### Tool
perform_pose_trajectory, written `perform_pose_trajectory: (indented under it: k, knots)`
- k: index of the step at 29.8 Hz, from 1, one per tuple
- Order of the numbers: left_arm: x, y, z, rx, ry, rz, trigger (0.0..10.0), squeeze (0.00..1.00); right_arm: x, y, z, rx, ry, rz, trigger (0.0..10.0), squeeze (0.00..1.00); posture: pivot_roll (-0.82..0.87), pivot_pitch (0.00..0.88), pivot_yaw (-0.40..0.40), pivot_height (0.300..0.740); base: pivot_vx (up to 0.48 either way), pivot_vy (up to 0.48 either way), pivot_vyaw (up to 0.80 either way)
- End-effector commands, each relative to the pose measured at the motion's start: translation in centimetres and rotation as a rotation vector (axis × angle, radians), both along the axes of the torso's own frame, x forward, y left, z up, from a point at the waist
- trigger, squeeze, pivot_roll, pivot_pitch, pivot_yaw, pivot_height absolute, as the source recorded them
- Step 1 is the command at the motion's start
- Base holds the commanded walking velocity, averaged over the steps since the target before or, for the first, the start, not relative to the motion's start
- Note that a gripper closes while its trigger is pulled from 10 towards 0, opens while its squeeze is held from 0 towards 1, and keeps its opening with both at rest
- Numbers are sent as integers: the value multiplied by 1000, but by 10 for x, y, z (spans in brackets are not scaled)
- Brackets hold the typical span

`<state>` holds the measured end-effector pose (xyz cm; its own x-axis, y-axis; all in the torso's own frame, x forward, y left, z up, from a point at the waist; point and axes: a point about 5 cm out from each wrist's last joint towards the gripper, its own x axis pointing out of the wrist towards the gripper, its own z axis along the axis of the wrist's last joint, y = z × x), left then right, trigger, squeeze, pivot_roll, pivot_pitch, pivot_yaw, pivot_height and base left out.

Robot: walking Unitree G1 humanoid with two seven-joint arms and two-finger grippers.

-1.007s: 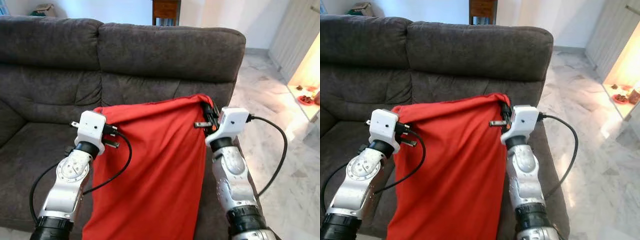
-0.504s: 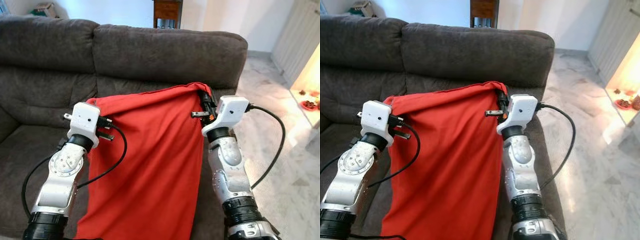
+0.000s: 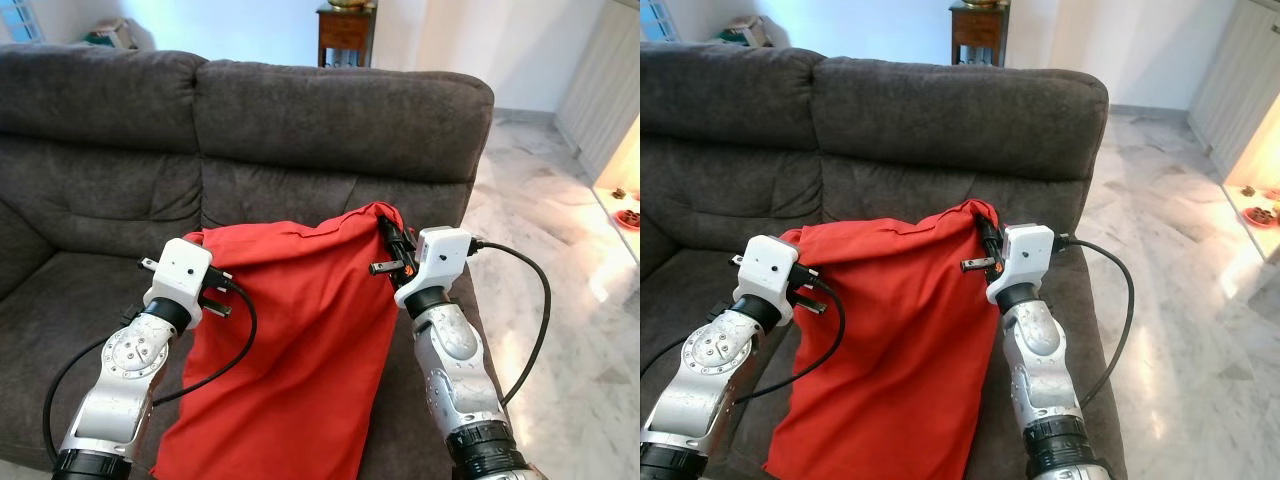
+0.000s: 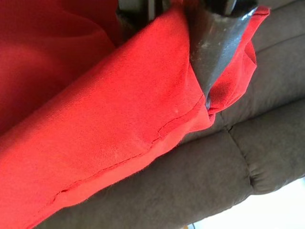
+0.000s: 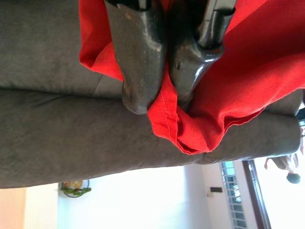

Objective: Move the pillow to the sofa from floor

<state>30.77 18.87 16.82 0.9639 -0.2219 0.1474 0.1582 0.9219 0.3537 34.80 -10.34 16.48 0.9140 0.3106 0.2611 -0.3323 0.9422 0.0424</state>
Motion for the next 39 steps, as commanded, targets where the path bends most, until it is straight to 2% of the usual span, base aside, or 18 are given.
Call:
perform_pose_trajectory:
  k: [1,11,16,19,21,24,26,31,39]
  knots:
    - [-1,-3,1,28,1,-15,10000,0,-2,6,-5,-25,13,32,10000,0,95,74,9,740,0,0,0]
    - [-3,-5,-8,32,45,-26,10000,0,-5,6,-12,-35,42,33,10000,0,99,78,4,740,0,0,0]
    - [-8,-1,-25,50,100,-8,10000,0,-13,-5,-40,-70,161,-12,10000,0,92,84,5,740,0,0,0]
    - [-8,0,-28,65,120,-2,10000,0,-17,-7,-48,-66,187,3,10000,0,91,87,4,740,0,0,0]
    - [-7,0,-31,73,147,3,10000,0,-20,-6,-54,-73,211,30,10000,0,89,85,4,740,0,0,0]
    - [-7,4,-52,159,277,18,10000,0,-21,-7,-65,-116,267,36,10000,0,88,82,2,740,0,0,0]
    - [-8,6,-57,153,297,40,10000,0,-22,-8,-70,-103,293,39,10000,0,82,83,1,740,0,0,0]
    - [-7,7,-58,147,300,53,10000,0,-25,-9,-77,-65,324,55,10000,0,86,81,0,740,0,0,0]
    - [-6,6,-61,161,316,59,10000,0,-29,-12,-88,-84,364,47,10000,0,85,75,-2,740,0,0,0]
